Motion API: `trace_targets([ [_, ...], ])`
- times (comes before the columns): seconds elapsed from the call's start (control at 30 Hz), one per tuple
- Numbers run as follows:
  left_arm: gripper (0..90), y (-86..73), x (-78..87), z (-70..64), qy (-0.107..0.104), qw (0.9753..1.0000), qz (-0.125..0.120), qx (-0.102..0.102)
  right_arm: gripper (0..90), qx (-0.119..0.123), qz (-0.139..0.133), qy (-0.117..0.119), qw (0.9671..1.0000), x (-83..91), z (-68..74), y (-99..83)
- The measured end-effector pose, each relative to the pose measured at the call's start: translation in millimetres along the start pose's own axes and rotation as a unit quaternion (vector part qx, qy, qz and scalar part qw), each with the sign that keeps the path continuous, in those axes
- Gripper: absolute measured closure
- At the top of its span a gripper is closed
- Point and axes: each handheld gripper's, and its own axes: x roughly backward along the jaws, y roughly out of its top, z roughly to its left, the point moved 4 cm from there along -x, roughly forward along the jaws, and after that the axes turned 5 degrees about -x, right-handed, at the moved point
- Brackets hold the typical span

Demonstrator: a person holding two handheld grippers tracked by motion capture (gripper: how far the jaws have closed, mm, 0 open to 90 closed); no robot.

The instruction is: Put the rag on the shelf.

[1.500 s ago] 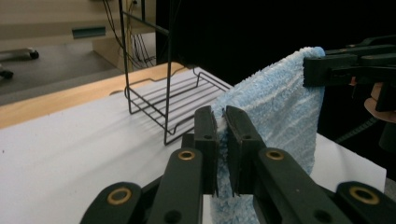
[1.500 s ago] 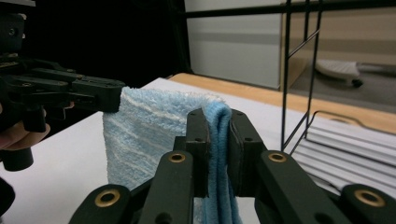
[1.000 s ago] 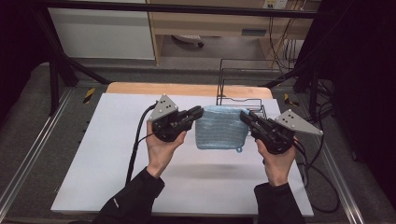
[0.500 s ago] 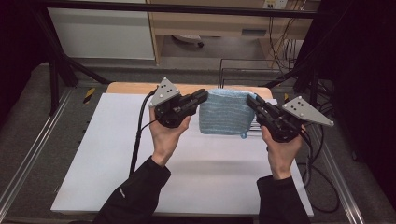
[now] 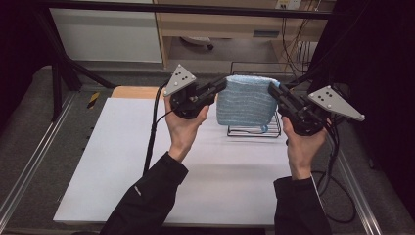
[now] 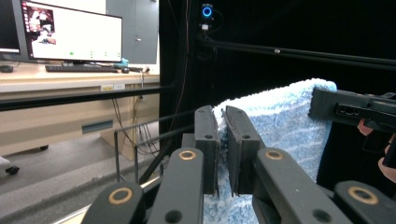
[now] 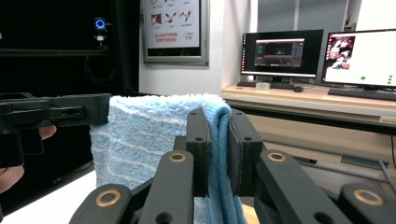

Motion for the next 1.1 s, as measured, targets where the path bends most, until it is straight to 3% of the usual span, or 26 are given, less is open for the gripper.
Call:
trace_targets([
  [0.57,83.9,27.0,-30.5,2.0,-0.007,0.9997,-0.019,0.011,80.9,0.006,-0.022,-0.021,0.9995,-8.6,-22.1,29.2],
  [1.1,83.9,52.9,-55.0,8.2,0.001,0.9994,-0.033,0.005,80.9,0.019,-0.040,-0.033,0.9984,-21.7,-38.9,59.6],
])
